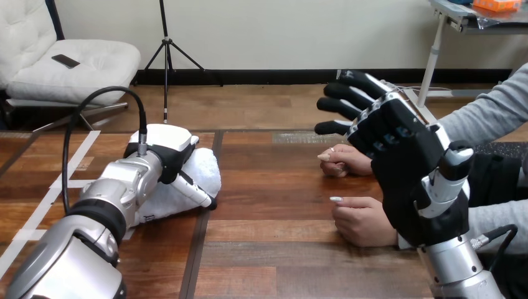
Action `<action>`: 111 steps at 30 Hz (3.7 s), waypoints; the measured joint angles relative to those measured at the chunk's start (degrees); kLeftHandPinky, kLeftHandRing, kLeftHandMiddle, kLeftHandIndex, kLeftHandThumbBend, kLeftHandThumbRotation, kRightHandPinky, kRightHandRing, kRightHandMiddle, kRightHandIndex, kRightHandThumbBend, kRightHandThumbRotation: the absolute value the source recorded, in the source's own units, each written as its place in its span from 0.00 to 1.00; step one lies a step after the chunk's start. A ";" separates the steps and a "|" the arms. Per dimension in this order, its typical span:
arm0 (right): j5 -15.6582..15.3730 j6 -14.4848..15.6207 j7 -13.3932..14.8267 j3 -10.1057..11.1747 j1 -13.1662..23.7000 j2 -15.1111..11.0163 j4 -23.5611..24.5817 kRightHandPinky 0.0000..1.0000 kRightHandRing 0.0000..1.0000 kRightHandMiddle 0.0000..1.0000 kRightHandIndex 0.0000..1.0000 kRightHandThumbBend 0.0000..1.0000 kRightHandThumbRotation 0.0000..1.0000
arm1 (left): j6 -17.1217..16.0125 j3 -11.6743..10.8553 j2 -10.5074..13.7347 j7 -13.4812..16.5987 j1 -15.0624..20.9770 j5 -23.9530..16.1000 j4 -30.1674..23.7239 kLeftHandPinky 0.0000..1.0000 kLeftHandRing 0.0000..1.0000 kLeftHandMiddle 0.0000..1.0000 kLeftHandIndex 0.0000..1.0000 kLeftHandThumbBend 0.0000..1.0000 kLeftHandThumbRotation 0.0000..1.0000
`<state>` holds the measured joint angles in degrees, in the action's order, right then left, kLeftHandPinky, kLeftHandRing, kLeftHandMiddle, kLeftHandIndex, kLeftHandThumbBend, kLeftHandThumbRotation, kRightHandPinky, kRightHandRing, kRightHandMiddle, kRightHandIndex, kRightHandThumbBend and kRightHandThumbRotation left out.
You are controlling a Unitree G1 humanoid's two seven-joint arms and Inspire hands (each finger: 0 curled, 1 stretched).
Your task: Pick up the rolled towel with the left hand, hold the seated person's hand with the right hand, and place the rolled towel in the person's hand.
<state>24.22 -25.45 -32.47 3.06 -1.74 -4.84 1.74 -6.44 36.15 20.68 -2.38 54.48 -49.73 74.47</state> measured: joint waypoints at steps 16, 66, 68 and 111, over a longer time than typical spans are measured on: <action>0.19 0.06 0.24 -0.26 -0.02 0.02 2.33 0.68 0.80 0.82 0.82 1.00 1.00 | 0.28 0.49 -1.39 0.25 -0.06 -0.28 0.01 1.00 1.00 1.00 1.00 1.00 0.64; 0.68 1.07 0.69 -0.39 -0.61 0.00 4.44 0.68 0.81 0.81 0.81 1.00 1.00 | 7.85 0.64 -4.11 -1.20 -0.78 4.38 0.18 0.33 0.45 0.55 0.66 0.80 0.02; 0.68 1.07 0.78 -0.39 -0.63 0.00 4.44 0.68 0.81 0.81 0.81 1.00 1.00 | 7.87 0.65 -4.11 -1.01 -0.78 4.51 0.18 0.32 0.43 0.53 0.65 0.77 0.01; 0.72 1.44 0.99 -0.38 -0.67 0.00 4.45 0.68 0.81 0.82 0.81 1.00 1.00 | 2.21 -4.59 -2.96 9.42 -3.76 10.51 0.18 0.35 0.41 0.46 0.42 0.84 0.00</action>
<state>24.94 -24.00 -31.48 2.68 -2.41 -4.84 6.18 -4.23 31.55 17.72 7.04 50.72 -39.22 74.66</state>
